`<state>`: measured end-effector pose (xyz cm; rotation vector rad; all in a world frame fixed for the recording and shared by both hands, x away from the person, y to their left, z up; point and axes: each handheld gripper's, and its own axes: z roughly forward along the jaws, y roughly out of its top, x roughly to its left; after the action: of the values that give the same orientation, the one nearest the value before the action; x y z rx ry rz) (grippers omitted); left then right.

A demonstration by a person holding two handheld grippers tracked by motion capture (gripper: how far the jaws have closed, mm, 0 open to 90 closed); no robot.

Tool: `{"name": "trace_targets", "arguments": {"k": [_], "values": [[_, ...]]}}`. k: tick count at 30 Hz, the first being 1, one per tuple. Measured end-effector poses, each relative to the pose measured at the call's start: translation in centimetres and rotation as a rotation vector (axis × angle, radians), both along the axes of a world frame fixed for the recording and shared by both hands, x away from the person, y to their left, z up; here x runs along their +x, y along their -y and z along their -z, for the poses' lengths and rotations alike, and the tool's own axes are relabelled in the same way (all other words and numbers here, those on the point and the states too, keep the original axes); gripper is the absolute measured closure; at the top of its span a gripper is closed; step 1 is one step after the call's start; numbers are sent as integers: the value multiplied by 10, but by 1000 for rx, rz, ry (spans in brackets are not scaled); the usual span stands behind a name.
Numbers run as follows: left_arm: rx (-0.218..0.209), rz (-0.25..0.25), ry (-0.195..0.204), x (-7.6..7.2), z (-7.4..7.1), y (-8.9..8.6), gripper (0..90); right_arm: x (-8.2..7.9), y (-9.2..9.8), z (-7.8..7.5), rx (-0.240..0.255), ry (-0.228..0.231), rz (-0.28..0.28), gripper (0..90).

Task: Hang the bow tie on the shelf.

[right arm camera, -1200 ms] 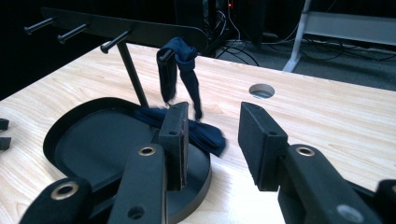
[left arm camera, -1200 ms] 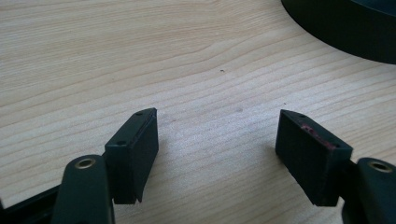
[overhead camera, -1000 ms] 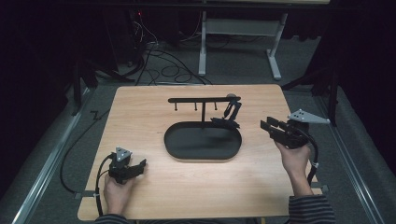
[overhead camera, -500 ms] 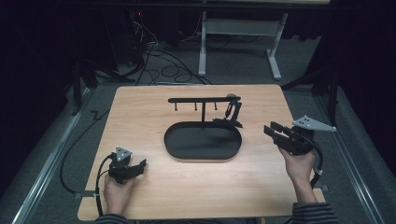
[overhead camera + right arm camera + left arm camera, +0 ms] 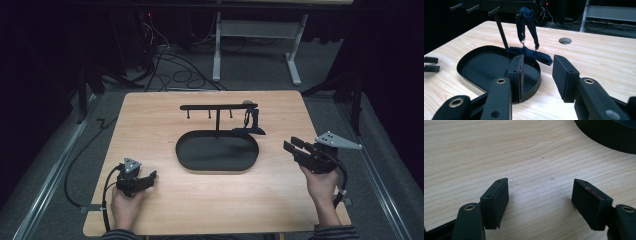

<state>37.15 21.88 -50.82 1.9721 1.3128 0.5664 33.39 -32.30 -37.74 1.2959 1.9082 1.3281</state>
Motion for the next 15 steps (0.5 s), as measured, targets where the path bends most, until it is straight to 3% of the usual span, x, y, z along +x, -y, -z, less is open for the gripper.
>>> {"name": "trace_targets", "arguments": {"k": [15], "values": [[0, 0, 0, 0, 0, 0, 305, -10, -1, 17, 9, -22, 1, 626]]}}
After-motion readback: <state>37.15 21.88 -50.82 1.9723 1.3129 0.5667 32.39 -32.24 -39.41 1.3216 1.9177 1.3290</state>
